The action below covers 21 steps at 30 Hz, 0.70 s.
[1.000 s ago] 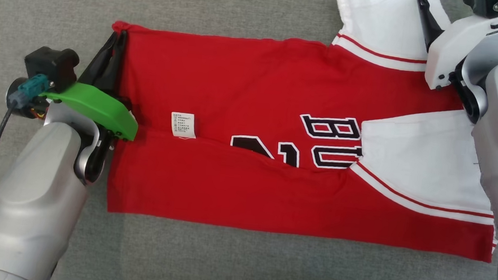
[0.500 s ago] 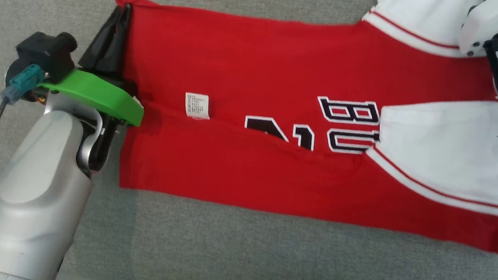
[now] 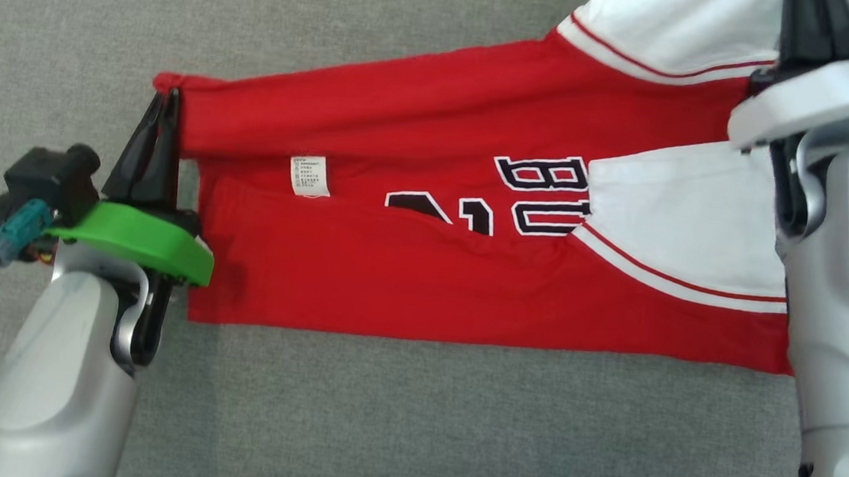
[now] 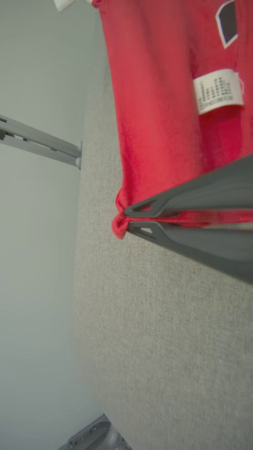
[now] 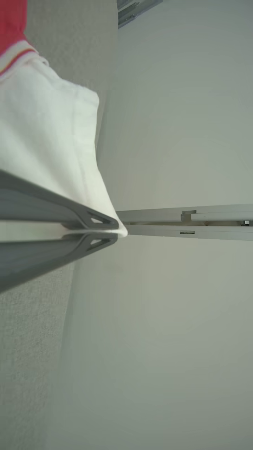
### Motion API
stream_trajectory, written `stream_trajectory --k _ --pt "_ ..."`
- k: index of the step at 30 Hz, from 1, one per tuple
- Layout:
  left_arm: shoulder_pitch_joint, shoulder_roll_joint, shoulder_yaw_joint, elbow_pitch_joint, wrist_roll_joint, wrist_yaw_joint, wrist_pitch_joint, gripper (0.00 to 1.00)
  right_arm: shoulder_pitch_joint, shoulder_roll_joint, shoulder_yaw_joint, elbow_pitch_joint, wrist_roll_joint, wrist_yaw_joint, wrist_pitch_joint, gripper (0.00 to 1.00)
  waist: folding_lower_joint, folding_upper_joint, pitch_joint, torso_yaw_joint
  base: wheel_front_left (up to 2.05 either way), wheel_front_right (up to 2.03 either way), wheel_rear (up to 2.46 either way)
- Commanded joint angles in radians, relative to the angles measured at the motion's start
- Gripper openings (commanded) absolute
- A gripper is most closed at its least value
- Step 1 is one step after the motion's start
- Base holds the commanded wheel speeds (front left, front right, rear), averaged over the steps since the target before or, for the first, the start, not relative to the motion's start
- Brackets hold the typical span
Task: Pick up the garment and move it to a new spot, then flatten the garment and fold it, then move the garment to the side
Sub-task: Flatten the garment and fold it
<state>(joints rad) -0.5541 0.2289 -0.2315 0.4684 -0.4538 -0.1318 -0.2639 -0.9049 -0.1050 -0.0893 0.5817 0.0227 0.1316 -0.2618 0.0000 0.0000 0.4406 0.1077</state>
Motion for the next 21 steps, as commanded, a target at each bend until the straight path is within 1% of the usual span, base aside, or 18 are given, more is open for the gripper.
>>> stream_trajectory --k 1,5,8,12,15,16,17,18,19,20,21 --pt "0.036 0.002 0.009 0.009 0.011 0.003 0.0 0.0 0.059 0.003 0.006 -0.032 0.027 -0.002 -0.004 0.0 0.0 0.0 -0.055 -0.047 0.0 0.0 0.0" --pt "0.096 0.01 0.035 0.028 0.037 0.003 0.0 0.0 0.207 0.018 0.002 -0.118 0.097 -0.002 -0.004 0.0 0.0 0.0 -0.086 -0.083 0.0 0.0 0.0" --pt "0.131 0.002 0.06 0.044 0.05 0.003 0.0 0.0 0.304 0.027 0.013 -0.154 0.124 -0.002 -0.004 0.0 0.0 0.0 -0.104 -0.103 0.0 0.0 0.0" --pt "0.171 -0.013 0.091 0.063 0.061 0.003 0.0 0.0 0.413 0.04 0.022 -0.175 0.157 -0.002 -0.004 0.0 0.0 0.0 -0.123 -0.112 0.0 0.0 0.0" --pt "0.203 -0.027 0.094 0.073 0.069 0.003 0.0 0.0 0.479 0.041 0.036 -0.171 0.172 -0.002 -0.004 0.0 0.0 0.0 -0.136 -0.111 0.0 0.0 0.0" --pt "0.214 -0.031 0.098 0.076 0.073 0.003 0.0 0.02 0.501 0.042 0.042 -0.164 0.177 -0.002 -0.004 0.0 0.0 0.0 -0.141 -0.109 0.0 0.0 0.0" --pt "0.225 -0.034 0.103 0.079 0.072 0.003 0.0 0.24 0.517 0.043 0.044 -0.159 0.18 -0.002 -0.004 0.07 0.0 0.0 -0.144 -0.108 0.0 0.0 0.0" --pt "0.238 -0.041 0.111 0.085 0.073 0.003 0.0 0.48 0.536 0.043 0.044 -0.15 0.181 -0.002 -0.004 0.39 0.0 0.0 -0.149 -0.105 0.0 0.0 0.0" --pt "0.248 -0.047 0.12 0.086 0.075 0.003 0.0 1.0 0.549 0.044 0.044 -0.146 0.182 -0.002 -0.004 0.84 0.0 0.0 -0.152 -0.103 0.0 0.0 0.0" --pt "0.257 -0.053 0.129 0.085 0.079 0.003 0.0 1.0 0.558 0.044 0.038 -0.145 0.185 -0.002 -0.004 1.0 0.0 0.0 -0.155 -0.1 0.0 0.0 0.0" --pt "0.27 -0.06 0.142 0.082 0.085 0.003 0.0 1.0 0.569 0.044 0.033 -0.143 0.189 -0.002 -0.004 1.0 0.0 0.0 -0.158 -0.097 0.0 0.0 0.0"
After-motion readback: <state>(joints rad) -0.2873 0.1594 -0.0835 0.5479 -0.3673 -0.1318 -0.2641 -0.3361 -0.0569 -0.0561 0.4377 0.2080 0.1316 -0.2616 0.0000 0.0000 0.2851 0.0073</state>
